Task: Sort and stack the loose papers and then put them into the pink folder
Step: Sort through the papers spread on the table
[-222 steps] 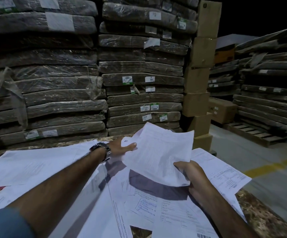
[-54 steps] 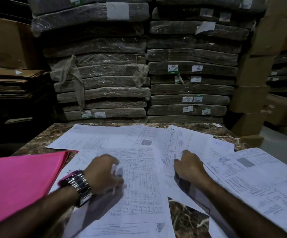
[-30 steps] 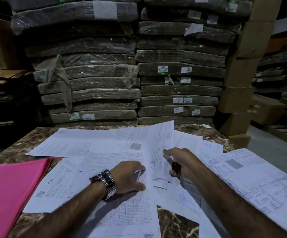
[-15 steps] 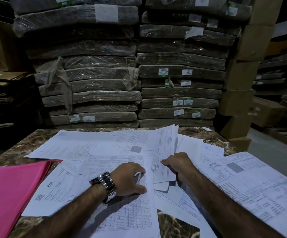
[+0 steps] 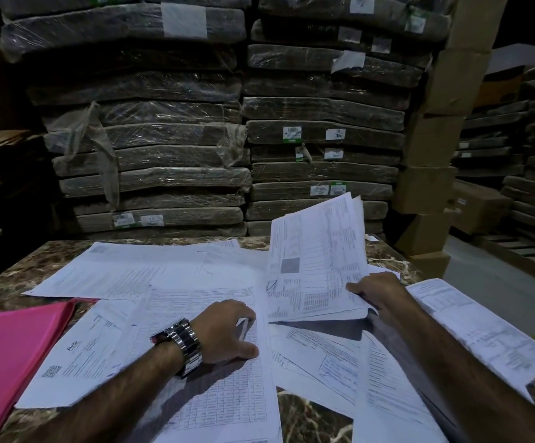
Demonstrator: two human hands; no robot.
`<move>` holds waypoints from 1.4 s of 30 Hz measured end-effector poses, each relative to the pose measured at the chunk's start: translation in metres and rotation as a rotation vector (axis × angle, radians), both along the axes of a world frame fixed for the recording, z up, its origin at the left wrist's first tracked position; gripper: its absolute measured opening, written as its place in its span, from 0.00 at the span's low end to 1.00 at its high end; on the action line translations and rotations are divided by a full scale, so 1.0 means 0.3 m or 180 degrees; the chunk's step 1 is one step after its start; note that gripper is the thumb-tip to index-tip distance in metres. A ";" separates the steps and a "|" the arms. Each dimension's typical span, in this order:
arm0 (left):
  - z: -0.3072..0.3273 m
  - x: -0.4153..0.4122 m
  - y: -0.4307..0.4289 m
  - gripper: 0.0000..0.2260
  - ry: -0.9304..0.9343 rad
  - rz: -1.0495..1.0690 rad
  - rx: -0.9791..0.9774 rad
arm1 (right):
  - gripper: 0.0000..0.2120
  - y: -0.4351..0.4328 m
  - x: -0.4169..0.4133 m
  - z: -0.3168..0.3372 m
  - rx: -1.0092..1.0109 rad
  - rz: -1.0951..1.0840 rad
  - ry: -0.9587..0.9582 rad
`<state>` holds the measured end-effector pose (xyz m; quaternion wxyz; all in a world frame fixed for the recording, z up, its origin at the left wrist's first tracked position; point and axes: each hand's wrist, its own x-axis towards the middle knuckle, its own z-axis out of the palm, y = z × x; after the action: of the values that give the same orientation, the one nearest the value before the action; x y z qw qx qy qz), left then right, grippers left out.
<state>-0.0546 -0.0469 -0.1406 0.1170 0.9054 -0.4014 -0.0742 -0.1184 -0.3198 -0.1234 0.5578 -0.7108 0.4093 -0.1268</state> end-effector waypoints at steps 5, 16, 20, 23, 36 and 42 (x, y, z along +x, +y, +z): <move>0.011 -0.009 -0.005 0.27 -0.0039 0.0012 0.0068 | 0.08 -0.077 -0.067 -0.004 -0.0013 -0.0012 0.0014; 0.057 0.007 -0.041 0.14 0.0601 0.0732 -0.0957 | 0.13 -0.101 -0.148 0.003 0.0390 0.0541 -0.0078; 0.097 0.003 -0.048 0.18 0.2034 0.1206 -0.2034 | 0.11 0.011 -0.203 0.020 0.0735 0.1068 -0.0191; 0.063 0.017 -0.014 0.08 0.1895 0.1224 -0.2064 | 0.10 0.079 -0.215 0.016 0.0787 0.1431 -0.0101; 0.055 0.023 0.311 0.16 0.1482 0.1593 -0.1620 | 0.11 0.355 -0.143 -0.035 0.0745 0.1958 -0.0359; 0.032 -0.015 0.387 0.35 0.0998 0.2043 -0.1635 | 0.12 0.460 -0.131 -0.031 0.0302 0.2205 -0.0256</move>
<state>-0.0590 0.0693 -0.1311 0.4150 0.9035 -0.0825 -0.0684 -0.1578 -0.1819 -0.1328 0.6158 -0.7751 0.1271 0.0613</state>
